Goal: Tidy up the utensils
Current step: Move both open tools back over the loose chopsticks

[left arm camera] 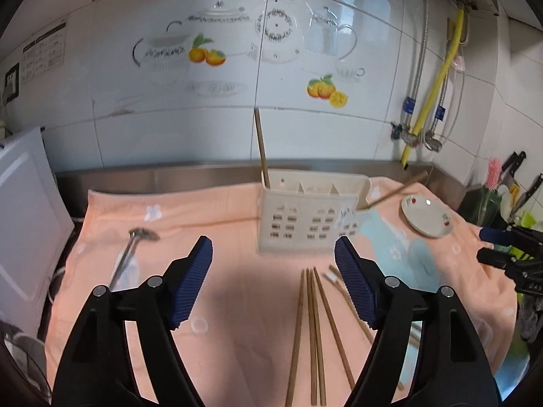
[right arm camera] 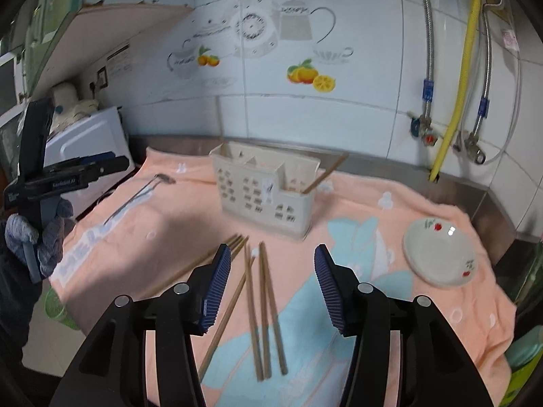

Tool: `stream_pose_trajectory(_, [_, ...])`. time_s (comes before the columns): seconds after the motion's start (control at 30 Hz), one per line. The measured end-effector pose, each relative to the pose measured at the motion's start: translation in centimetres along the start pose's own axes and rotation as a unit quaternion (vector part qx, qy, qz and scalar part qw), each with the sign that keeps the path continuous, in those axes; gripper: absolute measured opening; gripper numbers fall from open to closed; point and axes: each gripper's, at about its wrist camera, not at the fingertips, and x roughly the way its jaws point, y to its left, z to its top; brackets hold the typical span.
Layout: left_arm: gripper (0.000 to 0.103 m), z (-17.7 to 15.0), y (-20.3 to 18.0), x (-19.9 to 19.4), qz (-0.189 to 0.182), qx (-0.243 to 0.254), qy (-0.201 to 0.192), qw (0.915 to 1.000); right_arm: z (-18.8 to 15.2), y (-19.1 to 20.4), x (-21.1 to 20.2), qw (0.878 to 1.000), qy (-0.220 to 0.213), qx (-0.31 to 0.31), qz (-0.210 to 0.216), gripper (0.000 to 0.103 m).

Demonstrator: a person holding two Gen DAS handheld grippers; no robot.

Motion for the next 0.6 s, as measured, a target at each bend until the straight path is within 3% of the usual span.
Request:
stream_pose_trajectory(0.27, [0.074,-4.1,0.2,-0.6,0.005,-0.004,0.021,0.9998,-5.6,1.6,1.3,1.0,0.02,-0.019,0.01,0.049])
stream_pose_trajectory(0.6, [0.074,-7.8,0.7,-0.6,0.008,-0.011,0.053,0.9985,-10.4,2.8,6.3,0.996,0.078,-0.031,0.034,0.033])
